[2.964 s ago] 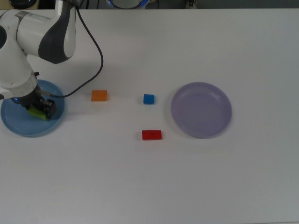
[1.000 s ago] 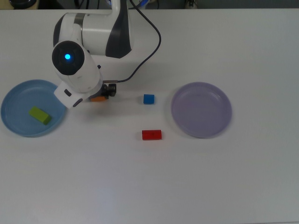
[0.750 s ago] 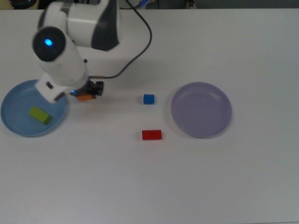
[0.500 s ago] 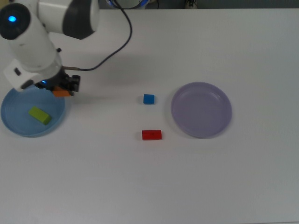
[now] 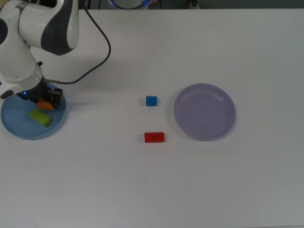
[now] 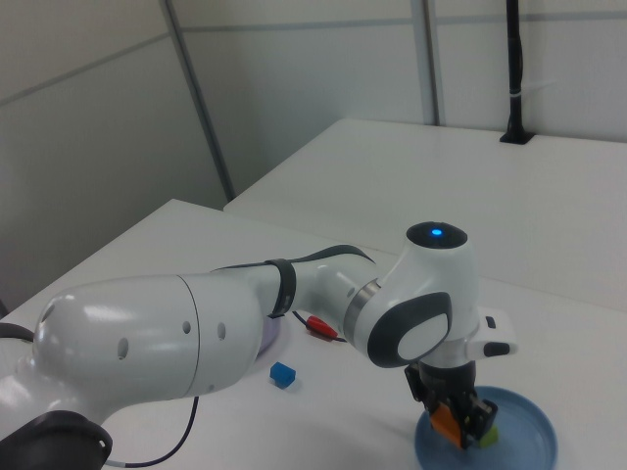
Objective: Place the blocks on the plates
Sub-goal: 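Carry the orange block onto the light blue plate and release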
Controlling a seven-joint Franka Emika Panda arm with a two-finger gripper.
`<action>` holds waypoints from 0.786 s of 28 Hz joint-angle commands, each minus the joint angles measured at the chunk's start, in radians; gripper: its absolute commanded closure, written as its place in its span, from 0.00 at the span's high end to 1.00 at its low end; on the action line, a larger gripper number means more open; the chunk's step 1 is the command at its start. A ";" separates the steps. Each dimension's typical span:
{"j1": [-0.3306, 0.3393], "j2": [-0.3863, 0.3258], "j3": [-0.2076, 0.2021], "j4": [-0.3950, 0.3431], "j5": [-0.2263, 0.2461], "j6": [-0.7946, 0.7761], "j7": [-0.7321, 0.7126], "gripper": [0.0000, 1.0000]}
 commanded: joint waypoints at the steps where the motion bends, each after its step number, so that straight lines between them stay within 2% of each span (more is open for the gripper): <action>1: -0.010 -0.011 -0.013 -0.003 0.032 0.016 -0.017 0.41; 2: -0.014 -0.012 -0.011 -0.003 0.032 0.016 -0.017 0.52; 3: -0.015 -0.012 -0.011 -0.003 0.032 0.016 -0.017 0.70; 4: -0.014 -0.012 -0.011 -0.003 0.032 0.016 -0.017 0.93; 5: -0.014 -0.012 -0.011 -0.003 0.030 0.016 -0.017 1.00; 10: -0.014 -0.014 -0.010 -0.003 0.035 0.016 -0.013 1.00; 15: 0.002 -0.024 0.003 0.009 0.081 0.014 -0.003 1.00; 16: 0.022 -0.026 0.012 0.020 0.096 0.011 -0.004 1.00; 22: 0.109 -0.049 0.059 0.024 0.110 0.005 0.017 1.00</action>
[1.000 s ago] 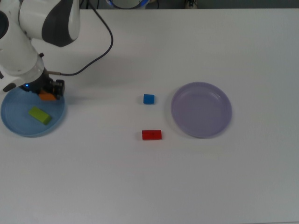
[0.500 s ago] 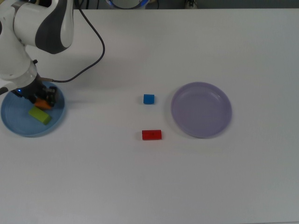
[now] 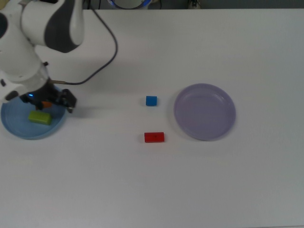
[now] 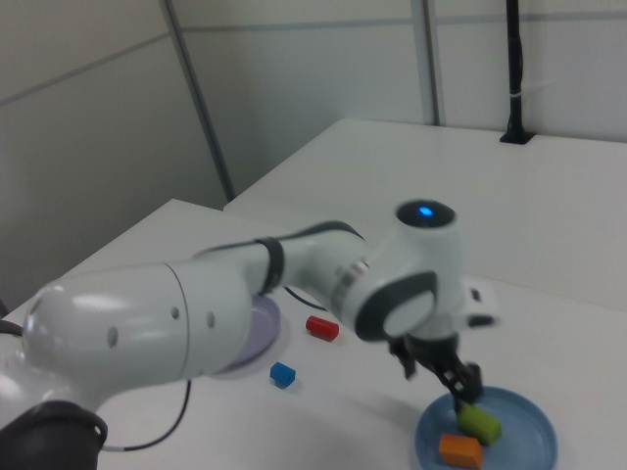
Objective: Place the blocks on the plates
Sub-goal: 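Carry the orange block onto the light blue plate and release, then move the gripper down to the red block and grasp it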
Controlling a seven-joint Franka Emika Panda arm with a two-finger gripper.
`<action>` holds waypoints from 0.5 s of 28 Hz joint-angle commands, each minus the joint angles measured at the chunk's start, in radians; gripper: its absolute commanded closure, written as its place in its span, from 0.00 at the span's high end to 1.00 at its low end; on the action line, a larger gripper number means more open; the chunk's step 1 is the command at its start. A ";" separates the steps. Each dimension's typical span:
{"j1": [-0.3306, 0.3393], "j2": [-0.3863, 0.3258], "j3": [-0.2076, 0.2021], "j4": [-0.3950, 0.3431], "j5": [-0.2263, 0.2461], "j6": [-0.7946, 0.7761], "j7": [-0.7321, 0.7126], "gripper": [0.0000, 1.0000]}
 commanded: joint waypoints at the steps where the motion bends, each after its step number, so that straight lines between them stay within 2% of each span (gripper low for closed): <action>1: 0.089 -0.038 0.027 -0.014 0.027 0.005 0.031 1.00; 5: 0.158 -0.036 0.038 -0.013 0.013 0.016 0.096 1.00; 6: 0.195 -0.035 0.038 -0.013 0.011 0.019 0.112 1.00; 11: 0.258 -0.030 0.038 -0.014 0.013 0.022 0.119 1.00; 12: 0.287 -0.022 0.036 -0.014 0.013 0.042 0.132 1.00; 14: 0.304 -0.018 0.036 -0.017 0.013 0.083 0.151 1.00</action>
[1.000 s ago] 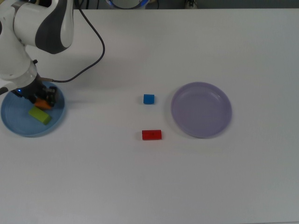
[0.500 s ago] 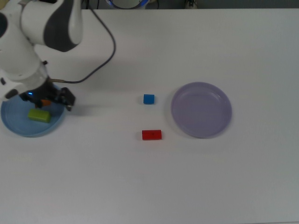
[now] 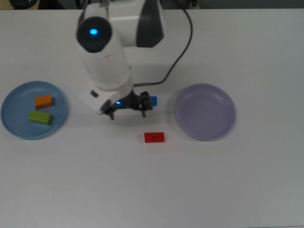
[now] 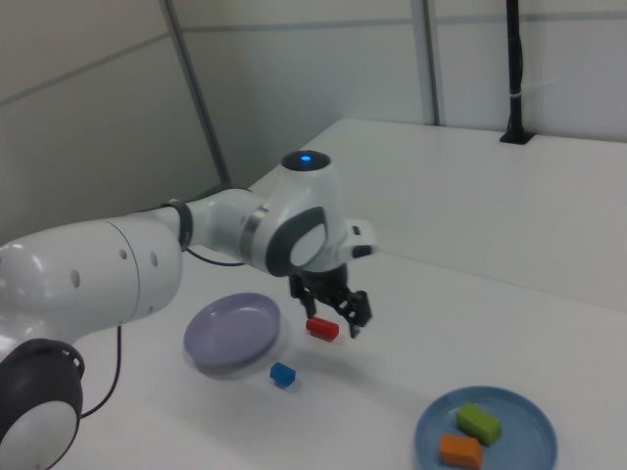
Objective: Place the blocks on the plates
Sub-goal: 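Move the gripper down to the red block and grasp it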
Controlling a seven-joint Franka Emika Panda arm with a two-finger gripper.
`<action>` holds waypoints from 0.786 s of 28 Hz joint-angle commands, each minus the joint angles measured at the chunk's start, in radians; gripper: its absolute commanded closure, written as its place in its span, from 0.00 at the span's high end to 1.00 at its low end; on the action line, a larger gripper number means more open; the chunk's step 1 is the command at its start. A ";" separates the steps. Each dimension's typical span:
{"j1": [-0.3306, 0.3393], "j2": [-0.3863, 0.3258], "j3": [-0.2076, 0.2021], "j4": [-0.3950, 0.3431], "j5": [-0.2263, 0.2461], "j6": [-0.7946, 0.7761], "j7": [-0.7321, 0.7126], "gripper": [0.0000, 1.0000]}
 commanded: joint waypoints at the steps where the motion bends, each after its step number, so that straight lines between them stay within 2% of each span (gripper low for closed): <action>1: 0.053 0.005 -0.012 -0.024 -0.001 0.102 0.043 1.00; 3: 0.067 0.017 -0.012 -0.025 -0.007 0.131 0.063 1.00; 11: 0.102 0.079 -0.014 -0.022 -0.114 0.217 0.161 1.00; 22: 0.121 0.102 -0.014 -0.022 -0.122 0.252 0.174 1.00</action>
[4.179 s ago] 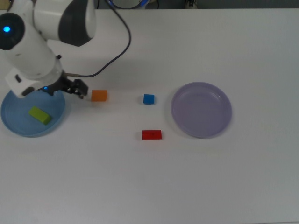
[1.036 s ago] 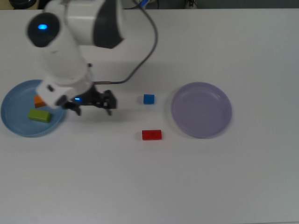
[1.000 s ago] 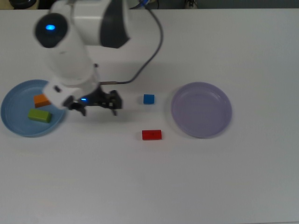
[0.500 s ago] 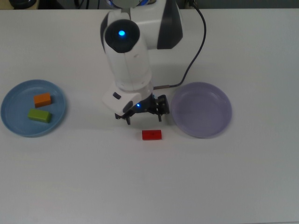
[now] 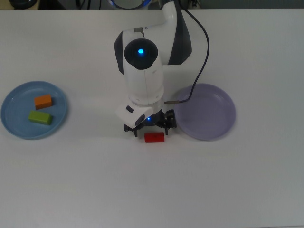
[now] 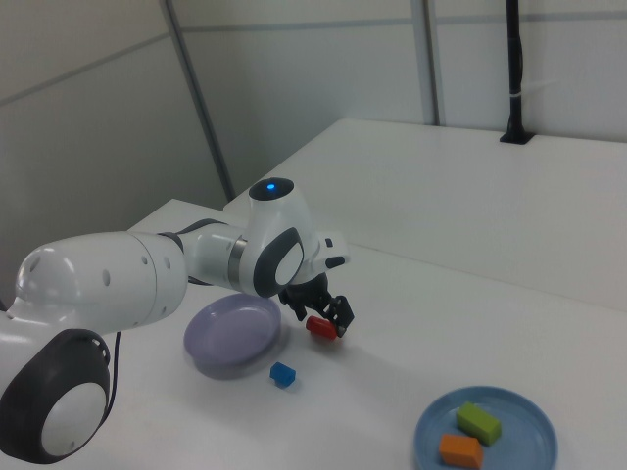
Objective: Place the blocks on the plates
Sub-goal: 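Move the gripper down to the red block and grasp it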
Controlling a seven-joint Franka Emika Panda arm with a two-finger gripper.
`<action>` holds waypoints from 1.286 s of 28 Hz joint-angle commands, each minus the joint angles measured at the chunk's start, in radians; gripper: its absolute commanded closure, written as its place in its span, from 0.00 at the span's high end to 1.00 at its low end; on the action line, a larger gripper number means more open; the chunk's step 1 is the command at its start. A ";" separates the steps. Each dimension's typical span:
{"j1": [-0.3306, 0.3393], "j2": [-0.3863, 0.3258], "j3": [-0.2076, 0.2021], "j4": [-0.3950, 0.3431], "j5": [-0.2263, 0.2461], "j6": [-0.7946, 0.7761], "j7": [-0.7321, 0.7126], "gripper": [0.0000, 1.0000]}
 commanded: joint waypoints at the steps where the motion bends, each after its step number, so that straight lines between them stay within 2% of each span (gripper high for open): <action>1: 0.022 -0.004 -0.013 -0.007 -0.021 0.024 0.032 1.00; 14: 0.025 0.018 -0.013 -0.007 -0.041 0.050 0.036 1.00; 16: 0.025 0.018 -0.013 -0.007 -0.042 0.050 0.036 0.83; 18: 0.024 0.018 -0.013 -0.005 -0.041 0.050 0.036 0.56; 19: 0.022 0.016 -0.013 -0.004 -0.038 0.049 0.036 0.49; 20: 0.022 0.013 -0.015 -0.004 -0.033 0.047 0.038 0.37; 23: 0.019 0.001 -0.015 -0.004 -0.027 0.046 0.038 0.24; 26: 0.013 -0.025 -0.015 -0.004 -0.024 0.037 0.038 0.19; 34: 0.022 -0.085 -0.006 -0.008 -0.007 -0.043 0.039 0.21; 36: 0.024 -0.097 0.014 -0.012 0.002 -0.060 0.039 0.21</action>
